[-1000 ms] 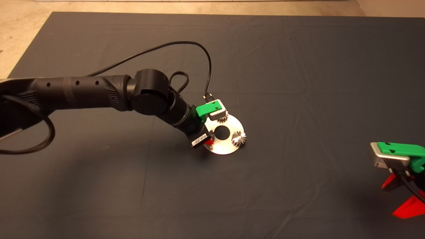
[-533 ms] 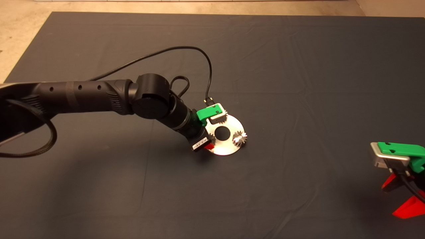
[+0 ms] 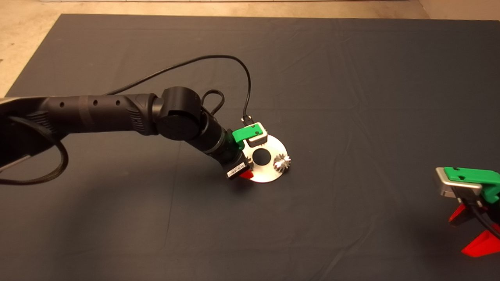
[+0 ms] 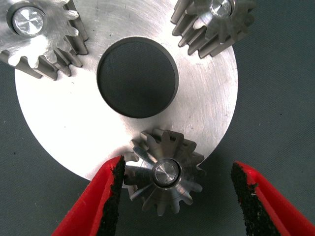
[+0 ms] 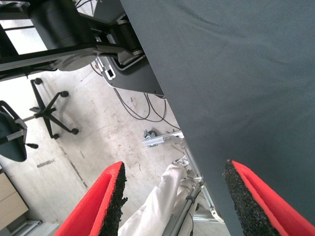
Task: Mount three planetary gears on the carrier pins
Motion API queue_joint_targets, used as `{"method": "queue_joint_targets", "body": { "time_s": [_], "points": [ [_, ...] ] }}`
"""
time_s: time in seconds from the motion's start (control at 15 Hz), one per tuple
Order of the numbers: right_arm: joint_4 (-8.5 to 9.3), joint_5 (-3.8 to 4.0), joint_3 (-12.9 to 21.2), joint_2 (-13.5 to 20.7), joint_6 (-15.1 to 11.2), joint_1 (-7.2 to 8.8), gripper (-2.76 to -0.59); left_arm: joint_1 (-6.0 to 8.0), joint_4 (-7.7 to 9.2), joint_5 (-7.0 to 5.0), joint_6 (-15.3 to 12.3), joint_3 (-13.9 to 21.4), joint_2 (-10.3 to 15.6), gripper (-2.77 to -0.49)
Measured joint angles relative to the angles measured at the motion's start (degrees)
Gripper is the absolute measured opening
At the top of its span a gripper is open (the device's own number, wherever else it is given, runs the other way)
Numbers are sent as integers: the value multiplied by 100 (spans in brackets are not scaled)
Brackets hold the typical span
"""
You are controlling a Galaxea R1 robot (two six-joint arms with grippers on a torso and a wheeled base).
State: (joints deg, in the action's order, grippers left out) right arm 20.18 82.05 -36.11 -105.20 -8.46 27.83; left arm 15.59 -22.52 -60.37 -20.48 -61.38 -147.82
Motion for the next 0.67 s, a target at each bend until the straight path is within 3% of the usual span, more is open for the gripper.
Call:
{"method": "queue_joint_targets", "body": {
  "time_s": [0.4,0.53,0.6,0.67],
  "points": [
    [2,0,1,30,0,0,-188,221,8,-674,9,-19,2,-179],
    [2,2,6,29,0,0,-188,329,4,-755,23,-121,6,-177],
    [2,2,6,30,0,0,-188,364,6,-815,23,-127,6,-165],
    [2,0,6,30,0,-2,-188,413,6,-924,23,-127,6,-164]
  ]
}}
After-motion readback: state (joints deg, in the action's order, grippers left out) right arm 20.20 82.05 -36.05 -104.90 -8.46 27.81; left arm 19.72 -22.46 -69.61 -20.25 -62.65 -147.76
